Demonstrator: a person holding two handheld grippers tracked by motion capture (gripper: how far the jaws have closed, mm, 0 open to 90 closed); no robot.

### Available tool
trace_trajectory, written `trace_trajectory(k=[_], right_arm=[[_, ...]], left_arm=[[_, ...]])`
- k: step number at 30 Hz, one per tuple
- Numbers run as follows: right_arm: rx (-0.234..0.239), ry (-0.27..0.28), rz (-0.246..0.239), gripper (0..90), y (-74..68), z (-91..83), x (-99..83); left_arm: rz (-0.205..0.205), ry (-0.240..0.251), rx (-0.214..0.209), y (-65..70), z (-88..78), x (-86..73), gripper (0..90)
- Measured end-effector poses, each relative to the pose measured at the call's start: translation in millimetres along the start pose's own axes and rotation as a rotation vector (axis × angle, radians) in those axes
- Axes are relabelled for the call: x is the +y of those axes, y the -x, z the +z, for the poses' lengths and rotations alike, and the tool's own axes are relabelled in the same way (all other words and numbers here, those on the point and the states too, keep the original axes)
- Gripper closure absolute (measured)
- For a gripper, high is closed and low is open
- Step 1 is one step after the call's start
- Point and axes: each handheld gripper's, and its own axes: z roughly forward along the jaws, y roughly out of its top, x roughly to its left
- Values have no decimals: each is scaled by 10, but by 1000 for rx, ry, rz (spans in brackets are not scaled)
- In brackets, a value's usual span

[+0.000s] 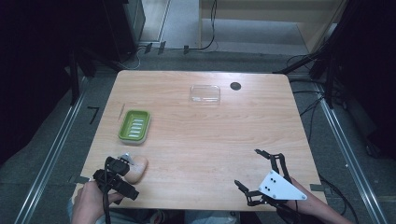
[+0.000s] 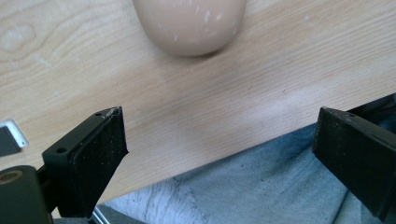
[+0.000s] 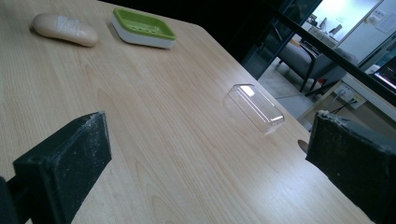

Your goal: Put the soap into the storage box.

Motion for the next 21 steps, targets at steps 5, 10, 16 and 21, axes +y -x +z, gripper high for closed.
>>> trace_trajectory(k=[5,10,16,21], right_arm=[[2,0,0,0,-3,4,4],[8,5,-4,0,-8,19,12],[6,4,1,0,1,12,4],[9,2,-3,0,-1,17,4]], left_arm=[[-2,9,-3,-28,-33,83,33],[1,17,-8,-48,-38,179,33],[0,11,-15,-72,-20,248,33],[0,6,-25,-116,6,323,33]])
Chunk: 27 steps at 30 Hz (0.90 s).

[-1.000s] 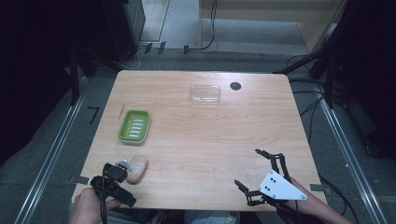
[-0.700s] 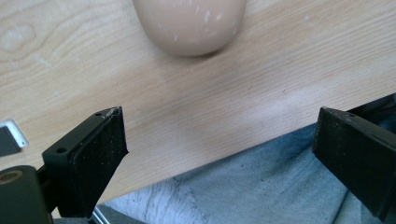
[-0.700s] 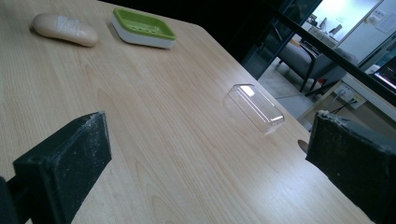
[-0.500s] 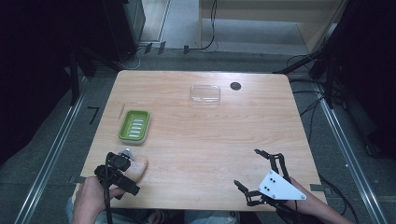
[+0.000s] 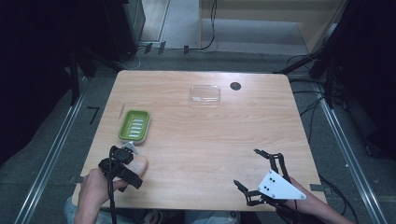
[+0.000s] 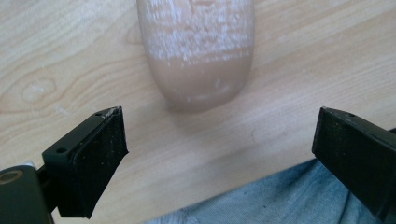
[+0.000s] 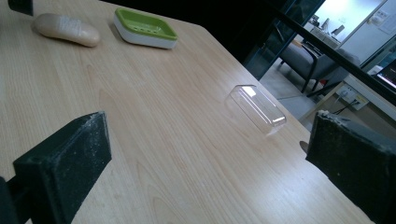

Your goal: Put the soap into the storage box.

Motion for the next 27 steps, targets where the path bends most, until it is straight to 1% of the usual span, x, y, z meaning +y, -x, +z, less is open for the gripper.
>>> trace_trajectory(k=[4,6,7,8,10,13,15,16,20,23,25,27], right_arm=[[-6,-1,3,0,0,-9,-1],[-6,-2,4,0,-1,-9,-1],[-6,1,1,0,2,-6,-3],[-5,-2,5,0,-1,-7,-3],[-4,-3,2,0,1,-7,-2],[-5,0,2,0,2,-6,-2],[-4,-1,4,0,5,-8,-3],[-4,-1,5,0,5,-7,-4],[-3,-1,6,0,5,-7,-3],[-3,2,2,0,4,-2,-1],[-3,0,1,0,3,-2,0],[-3,0,3,0,3,-2,-1]], left_arm=[[1,-8,-13,-28,44,90,32],[2,-9,-15,-27,47,105,33],[6,-11,-13,-21,51,132,33],[13,-8,-22,-24,63,178,33],[13,-9,-28,-25,69,205,32],[16,-12,-25,-27,99,299,18],[21,-18,-31,-30,109,313,18],[19,-23,-32,-34,140,344,18],[13,-35,-39,-60,170,381,18],[5,-32,-43,-80,201,406,17],[7,-38,-46,-93,222,418,18],[-14,-32,-65,-112,241,421,17]])
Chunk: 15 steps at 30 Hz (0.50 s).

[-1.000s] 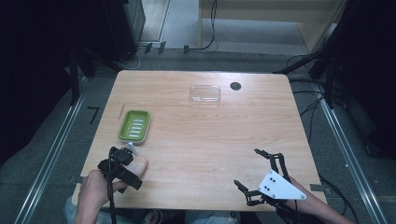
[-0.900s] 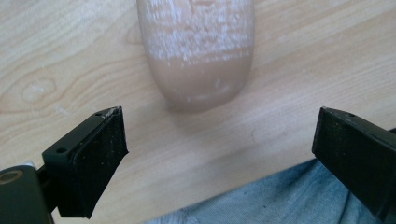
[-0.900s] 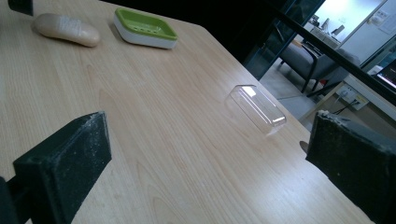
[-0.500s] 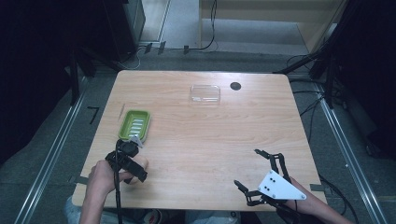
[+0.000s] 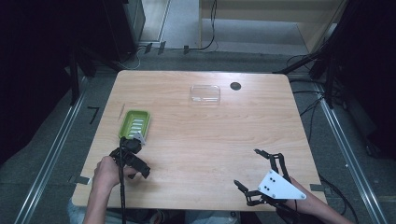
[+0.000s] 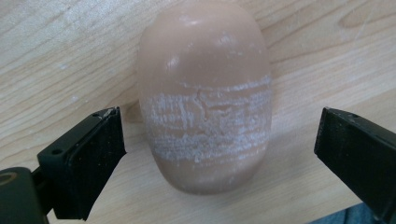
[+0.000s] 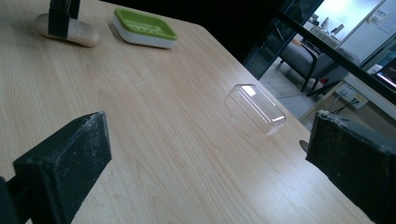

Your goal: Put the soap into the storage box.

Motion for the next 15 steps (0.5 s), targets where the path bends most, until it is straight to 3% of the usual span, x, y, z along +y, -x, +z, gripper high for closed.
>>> trace_trajectory(k=[7,15], right_arm=[[-5,0,4,0,1,-16,-7],[-5,-5,0,0,-1,-19,-4]], left_arm=[[-11,22,12,-21,29,25,28],[-31,25,35,-37,57,24,184]])
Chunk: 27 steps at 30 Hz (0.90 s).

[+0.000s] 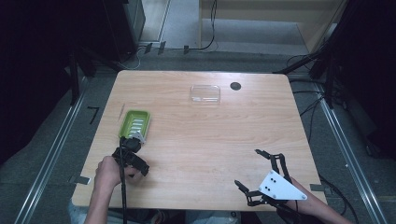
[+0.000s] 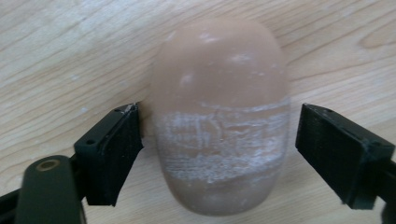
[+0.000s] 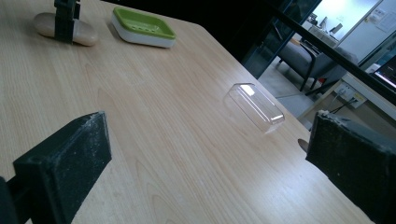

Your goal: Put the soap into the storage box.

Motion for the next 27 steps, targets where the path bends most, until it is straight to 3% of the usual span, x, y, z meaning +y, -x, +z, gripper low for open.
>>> trace_trajectory(k=[8,11,27], right_arm=[[-7,-2,0,0,-1,3,0],[-7,-2,0,0,-1,2,0],[-7,-2,0,0,-1,2,1]], left_arm=[[1,7,8,-1,-4,-11,233],[9,14,-1,16,-18,-14,319],[13,17,9,32,-28,-17,334]])
